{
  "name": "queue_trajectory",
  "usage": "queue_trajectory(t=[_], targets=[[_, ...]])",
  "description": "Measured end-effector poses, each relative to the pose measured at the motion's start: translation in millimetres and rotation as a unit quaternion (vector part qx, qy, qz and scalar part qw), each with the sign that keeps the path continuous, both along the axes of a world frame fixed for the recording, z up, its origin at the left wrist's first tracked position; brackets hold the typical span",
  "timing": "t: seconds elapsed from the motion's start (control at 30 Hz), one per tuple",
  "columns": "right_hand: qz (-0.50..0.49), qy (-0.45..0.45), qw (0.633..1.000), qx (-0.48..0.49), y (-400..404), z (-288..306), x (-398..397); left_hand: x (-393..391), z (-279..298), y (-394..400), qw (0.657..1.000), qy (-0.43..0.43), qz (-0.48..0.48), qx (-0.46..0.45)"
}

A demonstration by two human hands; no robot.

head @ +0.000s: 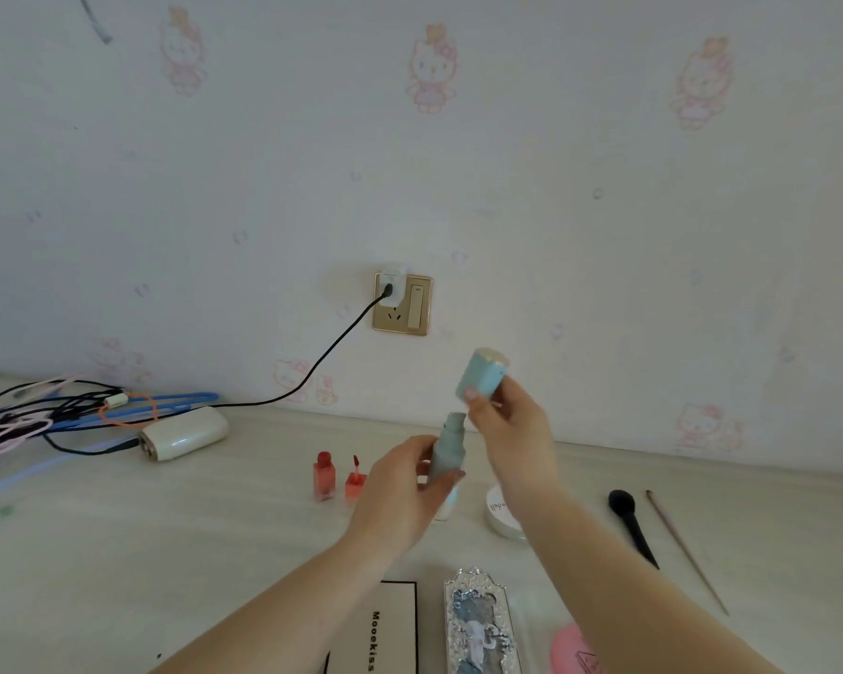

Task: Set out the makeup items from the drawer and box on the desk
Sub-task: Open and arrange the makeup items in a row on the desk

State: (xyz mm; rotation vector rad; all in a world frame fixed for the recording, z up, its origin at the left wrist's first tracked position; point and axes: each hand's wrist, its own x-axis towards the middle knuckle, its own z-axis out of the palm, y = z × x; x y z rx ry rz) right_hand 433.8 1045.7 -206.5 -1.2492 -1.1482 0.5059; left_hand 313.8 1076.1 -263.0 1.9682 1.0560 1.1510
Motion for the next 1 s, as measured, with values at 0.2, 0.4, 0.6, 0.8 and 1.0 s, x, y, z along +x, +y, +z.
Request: queue_trajectory(t=[0.2,0.4,0.6,0.8,1.0], targets=[[-0.025,-0.132,0.988,-0.076,7,12,19,-12,-12,3,0.999,-0.037,0.022,-0.034],[-0.073,-0.145,0.976,-0.143,13,-12,37,-13,-19,10,0.997,-0.038,0.048,-0.049],[-0.032,-0.216,0.955,-0.203,15,-38,38,-5,-28,16,0.996,-0.024,0.055,-0.066],[-0.012,-0.294,0.929,-0.224,15,-57,29,4,-30,20,0.995,-0.021,0.071,-0.071],[-0.002,-0.31,0.923,-0.228,21,-68,24,9,-28,27,0.994,-0.014,0.083,-0.068]])
